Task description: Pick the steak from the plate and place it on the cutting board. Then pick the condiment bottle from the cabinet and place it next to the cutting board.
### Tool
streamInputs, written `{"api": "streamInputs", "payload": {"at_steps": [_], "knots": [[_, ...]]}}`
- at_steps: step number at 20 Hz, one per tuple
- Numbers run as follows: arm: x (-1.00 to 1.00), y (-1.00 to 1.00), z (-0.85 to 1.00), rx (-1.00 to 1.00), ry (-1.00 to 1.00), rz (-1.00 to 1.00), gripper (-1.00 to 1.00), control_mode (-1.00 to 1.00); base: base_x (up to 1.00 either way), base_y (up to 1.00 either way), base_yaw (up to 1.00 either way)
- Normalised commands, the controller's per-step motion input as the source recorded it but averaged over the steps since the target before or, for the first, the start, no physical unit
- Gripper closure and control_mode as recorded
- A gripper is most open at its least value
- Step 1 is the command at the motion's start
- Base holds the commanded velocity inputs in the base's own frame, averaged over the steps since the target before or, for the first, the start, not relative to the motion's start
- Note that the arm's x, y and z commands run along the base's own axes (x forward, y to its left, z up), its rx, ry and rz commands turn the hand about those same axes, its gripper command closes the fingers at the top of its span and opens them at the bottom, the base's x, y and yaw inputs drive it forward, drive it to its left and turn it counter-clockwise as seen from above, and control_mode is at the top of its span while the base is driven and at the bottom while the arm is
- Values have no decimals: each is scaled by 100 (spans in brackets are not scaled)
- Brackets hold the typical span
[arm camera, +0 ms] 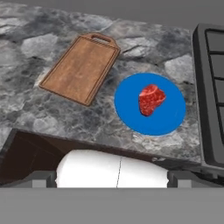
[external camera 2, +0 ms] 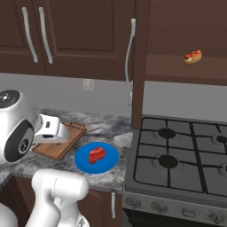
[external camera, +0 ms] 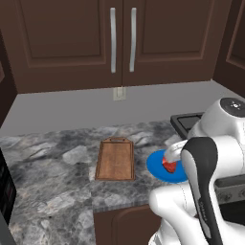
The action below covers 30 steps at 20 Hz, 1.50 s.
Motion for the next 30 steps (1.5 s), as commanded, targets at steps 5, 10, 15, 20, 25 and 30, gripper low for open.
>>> {"api": "streamInputs", "payload": {"at_steps": [5,10,15,20,25,30], "knots": [[17,-4,-31,-2,1,-6,-100,-100,0,0,0],[17,-17,-31,0,0,-4,-100,-100,0,0,0],[11,-21,-38,0,0,-1,-100,-100,0,0,0],[15,-6,-41,0,0,0,-100,-100,0,0,0],[22,-2,-45,0,0,0,-100,-100,0,0,0],[25,-6,-47,0,0,0,-100,-100,0,0,0]]}}
